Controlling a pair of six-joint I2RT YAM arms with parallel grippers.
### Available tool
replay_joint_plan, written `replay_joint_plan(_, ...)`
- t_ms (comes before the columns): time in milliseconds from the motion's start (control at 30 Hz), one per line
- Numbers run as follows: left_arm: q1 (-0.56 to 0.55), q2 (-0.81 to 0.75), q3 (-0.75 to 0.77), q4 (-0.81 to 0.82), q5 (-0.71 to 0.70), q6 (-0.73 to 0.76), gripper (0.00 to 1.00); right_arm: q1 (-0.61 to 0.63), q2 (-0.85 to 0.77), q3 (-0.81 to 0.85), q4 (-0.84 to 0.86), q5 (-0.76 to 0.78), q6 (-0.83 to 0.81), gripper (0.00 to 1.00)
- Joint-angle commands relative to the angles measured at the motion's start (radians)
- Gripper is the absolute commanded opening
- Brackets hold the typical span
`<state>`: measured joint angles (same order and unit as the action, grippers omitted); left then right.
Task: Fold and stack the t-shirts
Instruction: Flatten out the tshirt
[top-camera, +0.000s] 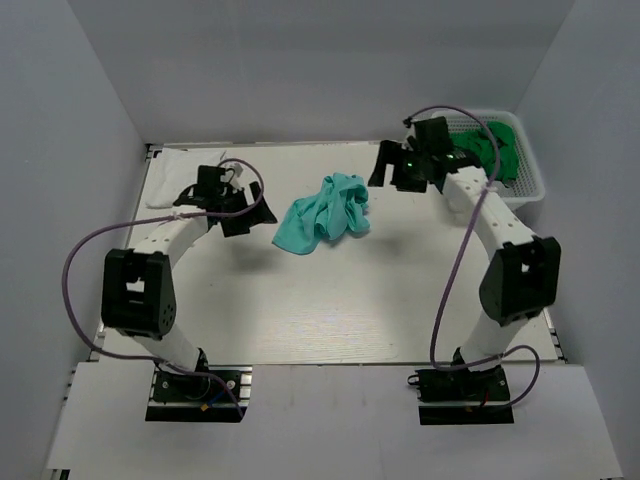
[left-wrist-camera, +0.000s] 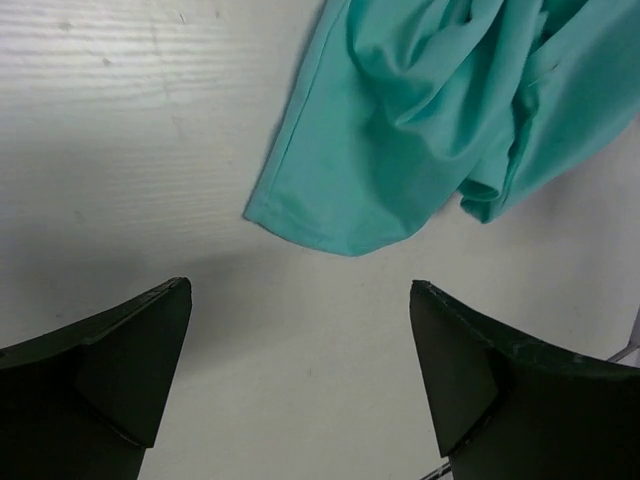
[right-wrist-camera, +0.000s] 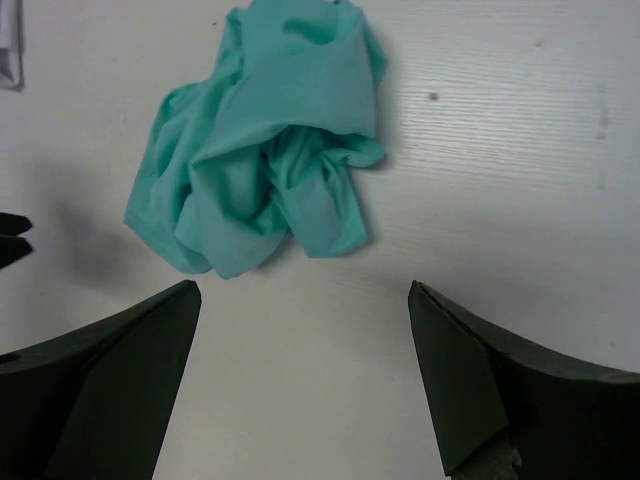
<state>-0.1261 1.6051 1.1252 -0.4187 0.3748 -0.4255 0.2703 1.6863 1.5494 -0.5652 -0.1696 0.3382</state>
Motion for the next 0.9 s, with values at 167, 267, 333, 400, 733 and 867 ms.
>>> replay_joint_plan(167, -0.116, 0.206, 0.116, -0.019, -0.097, 0.010, 1.00, 0.230, 0.352, 0.483, -0.182, 0.162, 0.050, 0.90)
replay_joint_plan(267, -0.142, 0.266, 0.159, -0.055, -0.149, 0.010, 1.00, 0.242, 0.398, 0.514, -0.186, 0.235, 0.093, 0.90)
replay_joint_plan(333, -0.153, 0.320, 0.198, -0.080, -0.195, 0.010, 1.00, 0.244, 0.423, 0.528, -0.179, 0.257, 0.122, 0.90)
replay_joint_plan(400, -0.164, 0.343, 0.208, -0.089, -0.205, 0.010, 1.00, 0.247, 0.434, 0.523, -0.160, 0.259, 0.136, 0.90)
replay_joint_plan(733, -0.247, 0.431, 0.209, -0.080, -0.224, 0.010, 0.50, 0.262, 0.520, 0.526, -0.136, 0.324, 0.186, 0.61)
replay_joint_plan(867, -0.247, 0.443, 0.232, -0.107, -0.235, 0.001, 0.00, 0.259, 0.521, 0.532, -0.128, 0.378, 0.213, 0.11)
